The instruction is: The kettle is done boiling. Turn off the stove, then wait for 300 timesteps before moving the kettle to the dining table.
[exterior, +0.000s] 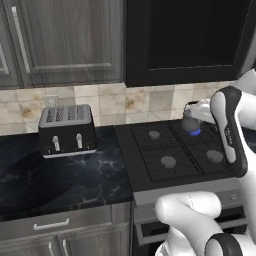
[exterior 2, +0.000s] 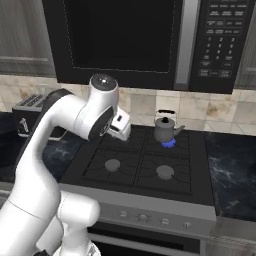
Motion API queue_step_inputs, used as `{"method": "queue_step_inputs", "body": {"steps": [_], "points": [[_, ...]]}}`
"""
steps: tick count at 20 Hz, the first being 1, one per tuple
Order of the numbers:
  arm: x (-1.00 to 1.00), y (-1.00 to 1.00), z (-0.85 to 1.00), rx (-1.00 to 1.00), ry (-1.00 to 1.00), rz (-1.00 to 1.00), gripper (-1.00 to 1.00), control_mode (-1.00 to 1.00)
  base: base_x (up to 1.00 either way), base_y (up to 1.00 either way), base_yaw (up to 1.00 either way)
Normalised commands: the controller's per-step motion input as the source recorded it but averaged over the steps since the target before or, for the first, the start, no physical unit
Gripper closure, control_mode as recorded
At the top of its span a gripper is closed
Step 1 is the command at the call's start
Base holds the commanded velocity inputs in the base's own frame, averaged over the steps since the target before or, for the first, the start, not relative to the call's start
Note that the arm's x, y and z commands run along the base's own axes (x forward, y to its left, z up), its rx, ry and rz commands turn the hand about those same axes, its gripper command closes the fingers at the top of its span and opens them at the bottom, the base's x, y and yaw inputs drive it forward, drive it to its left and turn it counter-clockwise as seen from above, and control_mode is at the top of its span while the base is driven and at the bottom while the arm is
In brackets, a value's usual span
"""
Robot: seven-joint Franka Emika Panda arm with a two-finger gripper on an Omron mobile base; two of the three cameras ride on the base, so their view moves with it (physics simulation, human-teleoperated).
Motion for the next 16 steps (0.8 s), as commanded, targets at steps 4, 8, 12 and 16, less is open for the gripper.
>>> {"method": "queue_step_inputs", "body": {"steps": [4, 8, 12, 16], "points": [[-0.37, -0.34, -0.03, 0.11, -0.05, -0.1, -1.0, -1.0, 0.0, 0.0, 0.0], [-0.41, -0.43, -0.1, 0.16, -0.04, -0.13, -1.0, -1.0, 0.0, 0.0, 0.0], [-0.41, -0.46, -0.19, 0.18, -0.04, -0.13, -1.0, -1.0, 0.0, 0.0, 0.0], [-0.48, -0.49, -0.28, 0.18, -0.06, -0.12, -1.0, -1.0, 0.0, 0.0, 0.0]]}}
